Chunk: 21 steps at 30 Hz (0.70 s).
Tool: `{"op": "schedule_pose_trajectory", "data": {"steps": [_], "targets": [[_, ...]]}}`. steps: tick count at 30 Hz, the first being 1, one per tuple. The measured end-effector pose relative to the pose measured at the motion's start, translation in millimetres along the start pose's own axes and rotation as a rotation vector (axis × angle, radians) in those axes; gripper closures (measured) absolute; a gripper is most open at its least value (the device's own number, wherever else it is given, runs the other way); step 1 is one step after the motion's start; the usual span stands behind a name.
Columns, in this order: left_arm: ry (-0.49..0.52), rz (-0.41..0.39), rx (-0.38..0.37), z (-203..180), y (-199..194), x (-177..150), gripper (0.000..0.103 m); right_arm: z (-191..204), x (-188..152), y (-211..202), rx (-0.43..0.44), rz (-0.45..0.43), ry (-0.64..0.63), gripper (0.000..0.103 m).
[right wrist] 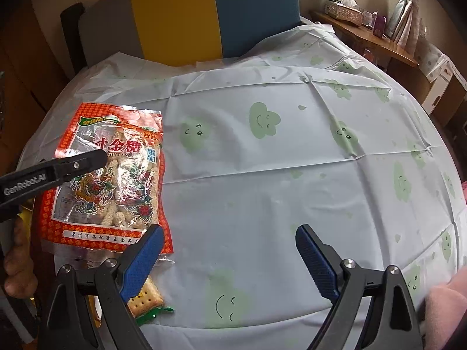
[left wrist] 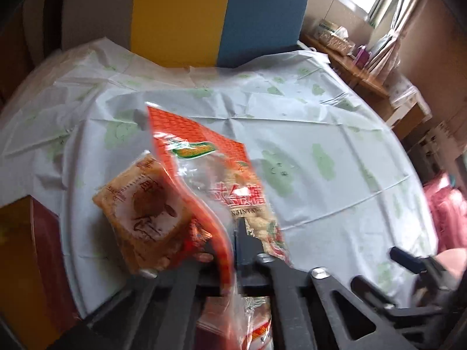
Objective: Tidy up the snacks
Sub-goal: 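Carry the candy bag into the gold tray and open the left tool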
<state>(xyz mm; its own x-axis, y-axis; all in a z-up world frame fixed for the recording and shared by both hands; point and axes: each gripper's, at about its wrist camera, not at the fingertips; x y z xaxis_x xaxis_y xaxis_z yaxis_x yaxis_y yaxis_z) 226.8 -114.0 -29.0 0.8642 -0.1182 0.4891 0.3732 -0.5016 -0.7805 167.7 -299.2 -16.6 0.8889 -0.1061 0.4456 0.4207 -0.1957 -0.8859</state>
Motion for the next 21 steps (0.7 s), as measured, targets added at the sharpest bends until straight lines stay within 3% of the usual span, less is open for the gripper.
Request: {"op": "schedule_pose_trajectory", "data": {"steps": [5, 13, 17, 21], "targets": [[-0.007, -0.101, -0.07, -5.9, -30.4, -2.0, 0.103, 0.6, 1.4, 3.4, -0.018, 0.001, -0.012, 0.01], [0.04, -0.247, -0.138, -17.2, -103.1, 21.7, 0.103, 7.7, 0.6, 3.4, -0.045, -0.018, -0.059, 0.016], [0.008, -0.319, -0.125, -0.4, -146.7, 23.1, 0.103, 6.1, 0.4, 3.7, -0.051, -0.02, -0.059, 0.016], [-0.007, -0.36, -0.046, 26.5, -181.0, 2.3, 0.103, 5.8, 1.5, 0.6, -0.014, -0.023, -0.052, 0.016]]}}
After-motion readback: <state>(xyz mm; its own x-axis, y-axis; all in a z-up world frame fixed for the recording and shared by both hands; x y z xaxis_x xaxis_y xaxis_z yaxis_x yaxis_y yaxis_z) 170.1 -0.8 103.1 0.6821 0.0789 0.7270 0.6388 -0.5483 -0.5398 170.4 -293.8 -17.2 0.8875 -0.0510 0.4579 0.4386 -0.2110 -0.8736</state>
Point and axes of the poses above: each gripper's, at about its wrist camera, not at the fingertips, and y roughly the way its jaws point, z to its left, x to its top, and after that the axes turned 13 degrees about -x, right-handed
